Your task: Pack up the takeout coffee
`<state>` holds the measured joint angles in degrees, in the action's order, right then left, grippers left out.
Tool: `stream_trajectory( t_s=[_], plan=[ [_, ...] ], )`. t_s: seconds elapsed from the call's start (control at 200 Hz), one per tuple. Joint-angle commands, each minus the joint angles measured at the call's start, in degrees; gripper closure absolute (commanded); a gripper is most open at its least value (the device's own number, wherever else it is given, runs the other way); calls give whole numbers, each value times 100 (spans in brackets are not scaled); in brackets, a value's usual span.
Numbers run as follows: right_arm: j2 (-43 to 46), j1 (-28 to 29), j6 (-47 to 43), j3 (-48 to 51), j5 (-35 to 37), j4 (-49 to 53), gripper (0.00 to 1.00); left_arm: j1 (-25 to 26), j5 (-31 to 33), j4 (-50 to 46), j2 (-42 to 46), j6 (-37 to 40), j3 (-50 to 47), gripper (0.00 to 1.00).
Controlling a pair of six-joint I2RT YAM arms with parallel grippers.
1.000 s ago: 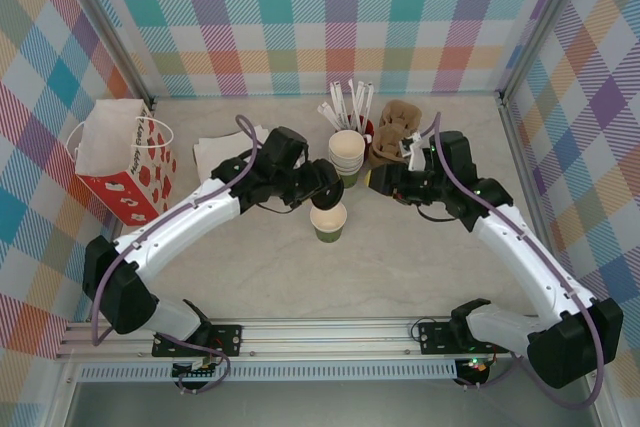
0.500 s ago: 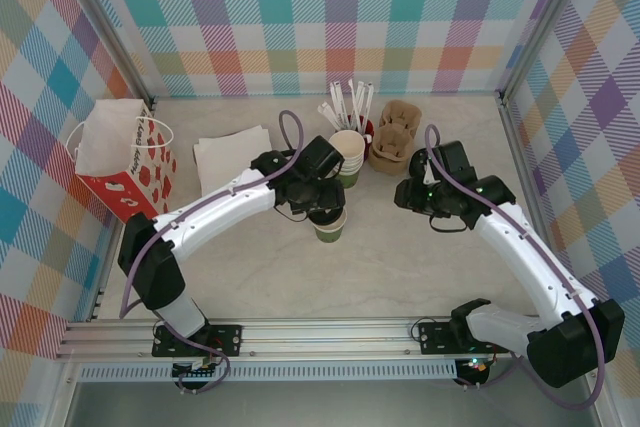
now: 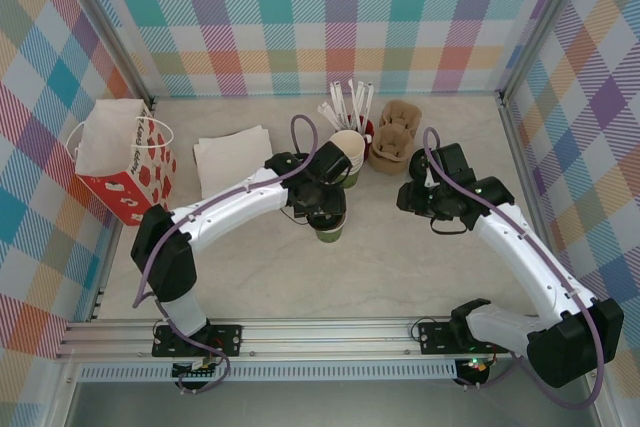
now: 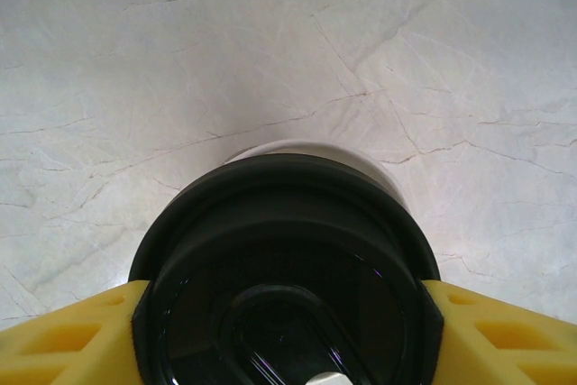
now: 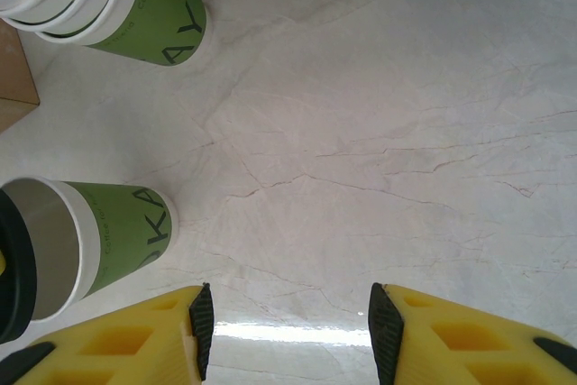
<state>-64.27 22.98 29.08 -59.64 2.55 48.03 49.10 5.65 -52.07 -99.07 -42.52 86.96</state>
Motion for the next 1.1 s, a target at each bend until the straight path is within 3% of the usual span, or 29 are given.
stream_trajectory(
  t_s=[0.0, 0.53, 1.095],
  plan=[
    [20, 29, -62, 110, -52, -30, 49, 64, 59, -92, -69, 100, 207, 42],
    [-20, 24, -49, 154, -173, -77, 49, 118, 40, -48, -229, 173, 319, 41],
    [-87, 27, -71, 163, -228, -115, 48, 214, 88, -267, -577, 320, 611, 32]
  ],
)
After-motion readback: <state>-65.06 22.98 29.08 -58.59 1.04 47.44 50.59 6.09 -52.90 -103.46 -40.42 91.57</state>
